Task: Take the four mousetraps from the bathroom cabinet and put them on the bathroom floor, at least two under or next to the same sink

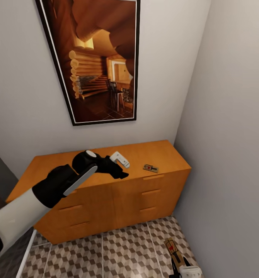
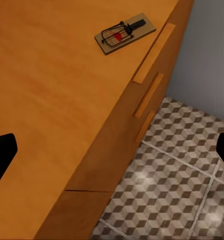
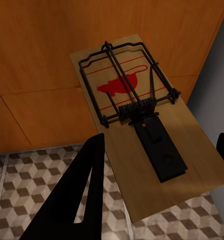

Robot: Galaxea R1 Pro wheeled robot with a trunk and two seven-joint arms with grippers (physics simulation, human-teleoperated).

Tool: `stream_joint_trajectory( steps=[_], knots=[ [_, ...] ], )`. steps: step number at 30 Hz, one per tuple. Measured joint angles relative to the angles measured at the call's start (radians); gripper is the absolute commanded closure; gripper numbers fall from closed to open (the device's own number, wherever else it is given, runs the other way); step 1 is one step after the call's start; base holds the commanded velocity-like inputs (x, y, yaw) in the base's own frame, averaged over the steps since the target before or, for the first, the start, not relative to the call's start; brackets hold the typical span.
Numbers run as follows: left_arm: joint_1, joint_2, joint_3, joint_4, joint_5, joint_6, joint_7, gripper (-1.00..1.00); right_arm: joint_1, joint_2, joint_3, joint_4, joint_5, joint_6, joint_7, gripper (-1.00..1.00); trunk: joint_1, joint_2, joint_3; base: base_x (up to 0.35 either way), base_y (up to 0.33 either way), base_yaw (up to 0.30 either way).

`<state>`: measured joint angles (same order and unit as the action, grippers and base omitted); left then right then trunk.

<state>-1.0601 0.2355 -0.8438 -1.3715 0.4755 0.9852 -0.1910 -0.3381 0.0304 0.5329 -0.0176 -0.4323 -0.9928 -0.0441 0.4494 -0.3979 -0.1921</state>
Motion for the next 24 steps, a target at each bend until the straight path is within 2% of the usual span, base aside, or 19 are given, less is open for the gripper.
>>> stream_joint_trajectory(
  steps=[4,11,13,17,22,24],
  knots=[
    [0.000,0.009,-0.001,-0.008,-0.001,-0.003,-0.039,-1.00,0.000,0.000,0.000,0.000,0.000,0.001,0.000,1.00,0.000,0.000,0.000,0.000,0.000,0.000],
    [0.000,0.043,0.001,-0.052,-0.004,-0.005,-0.190,-1.00,0.001,0.000,0.000,0.000,0.000,0.003,0.000,1.00,0.000,0.000,0.000,0.000,0.000,0.000],
    [0.000,0.057,0.001,-0.063,-0.006,-0.005,-0.215,-1.00,0.001,0.000,0.000,0.000,0.001,0.003,0.000,1.00,0.000,0.000,0.000,0.000,0.000,0.000],
    [0.000,0.068,0.000,-0.069,-0.007,-0.005,-0.230,-1.00,0.000,0.000,0.000,0.000,0.001,0.003,0.001,1.00,0.000,0.000,0.000,0.000,0.000,0.000],
    [0.000,0.070,-0.006,-0.070,-0.007,-0.006,-0.232,-1.00,0.000,0.000,0.000,0.000,0.001,0.014,0.001,1.00,0.000,0.000,0.000,0.000,0.000,0.000],
    [0.000,0.068,-0.029,-0.068,-0.008,-0.007,-0.232,-1.00,0.000,0.000,0.000,0.000,0.001,0.026,0.001,1.00,0.000,0.000,0.000,0.000,0.000,0.000]
  ],
)
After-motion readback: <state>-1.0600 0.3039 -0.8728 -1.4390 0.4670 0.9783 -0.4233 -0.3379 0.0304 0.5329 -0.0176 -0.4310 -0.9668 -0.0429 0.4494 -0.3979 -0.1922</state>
